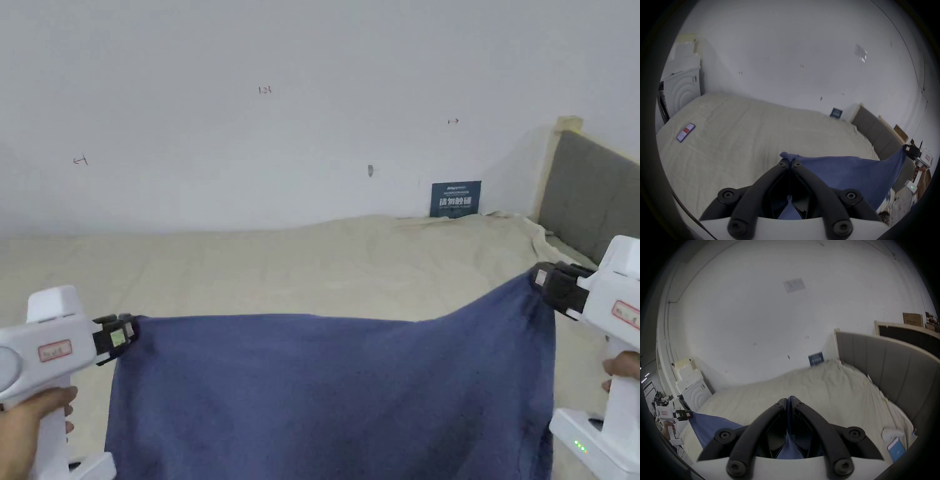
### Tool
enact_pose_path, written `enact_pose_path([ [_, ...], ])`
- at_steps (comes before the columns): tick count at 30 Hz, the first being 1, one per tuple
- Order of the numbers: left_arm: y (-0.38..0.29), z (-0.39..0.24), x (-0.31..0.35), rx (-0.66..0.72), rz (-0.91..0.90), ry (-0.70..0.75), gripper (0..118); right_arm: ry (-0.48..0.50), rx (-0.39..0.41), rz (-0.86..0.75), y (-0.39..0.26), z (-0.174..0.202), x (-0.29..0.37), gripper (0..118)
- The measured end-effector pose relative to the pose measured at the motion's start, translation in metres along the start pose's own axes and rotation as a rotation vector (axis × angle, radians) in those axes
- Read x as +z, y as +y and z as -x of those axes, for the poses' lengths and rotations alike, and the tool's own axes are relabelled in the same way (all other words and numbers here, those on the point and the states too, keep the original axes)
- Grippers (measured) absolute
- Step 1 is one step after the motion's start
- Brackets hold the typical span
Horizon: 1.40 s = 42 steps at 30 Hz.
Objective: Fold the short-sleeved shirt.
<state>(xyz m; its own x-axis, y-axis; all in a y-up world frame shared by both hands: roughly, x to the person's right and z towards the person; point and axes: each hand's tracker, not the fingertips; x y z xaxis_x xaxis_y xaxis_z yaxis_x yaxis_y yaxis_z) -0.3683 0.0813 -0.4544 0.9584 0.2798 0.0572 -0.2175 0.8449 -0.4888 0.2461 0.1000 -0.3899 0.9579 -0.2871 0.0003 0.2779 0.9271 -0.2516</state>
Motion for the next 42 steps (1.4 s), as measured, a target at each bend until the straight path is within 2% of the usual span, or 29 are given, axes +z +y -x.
enact_pose_path([
  [6, 0.076, -0.012, 0.047, 0.015, -0.167, -0.004, 0, 0.058, 0.021, -0.139, 0.076, 0.034, -0.012, 3],
  [10, 0.123, -0.029, 0.065, -0.037, -0.257, 0.021, 0, 0.091, -0.003, -0.2, 0.124, 0.054, -0.022, 3],
  [14, 0.16, -0.041, 0.071, -0.061, -0.3, 0.032, 0, 0.089, 0.027, -0.247, 0.161, 0.069, -0.028, 3],
  [15, 0.167, -0.045, 0.071, -0.075, -0.305, 0.037, 0, 0.092, 0.027, -0.255, 0.173, 0.056, -0.045, 3],
  [20, 0.178, -0.049, 0.063, -0.091, -0.326, 0.041, 0, 0.091, 0.068, -0.269, 0.186, 0.05, -0.061, 3],
  [26, 0.138, -0.029, 0.021, -0.124, -0.238, 0.088, 0, 0.064, 0.124, -0.178, 0.145, 0.024, -0.091, 3],
  [30, 0.085, -0.013, -0.003, -0.128, -0.143, 0.101, 0, 0.042, 0.139, -0.069, 0.095, 0.001, -0.108, 3],
  [37, -0.023, 0.012, -0.007, -0.1, 0.016, 0.136, 0, 0.029, 0.059, 0.116, -0.019, -0.044, -0.106, 3],
  [39, -0.053, 0.021, -0.004, -0.069, 0.062, 0.141, 0, 0.024, 0.044, 0.155, -0.058, -0.016, -0.058, 3],
  [42, -0.099, 0.032, 0.003, -0.06, 0.127, 0.162, 0, 0.018, 0.025, 0.219, -0.1, -0.021, -0.036, 3],
])
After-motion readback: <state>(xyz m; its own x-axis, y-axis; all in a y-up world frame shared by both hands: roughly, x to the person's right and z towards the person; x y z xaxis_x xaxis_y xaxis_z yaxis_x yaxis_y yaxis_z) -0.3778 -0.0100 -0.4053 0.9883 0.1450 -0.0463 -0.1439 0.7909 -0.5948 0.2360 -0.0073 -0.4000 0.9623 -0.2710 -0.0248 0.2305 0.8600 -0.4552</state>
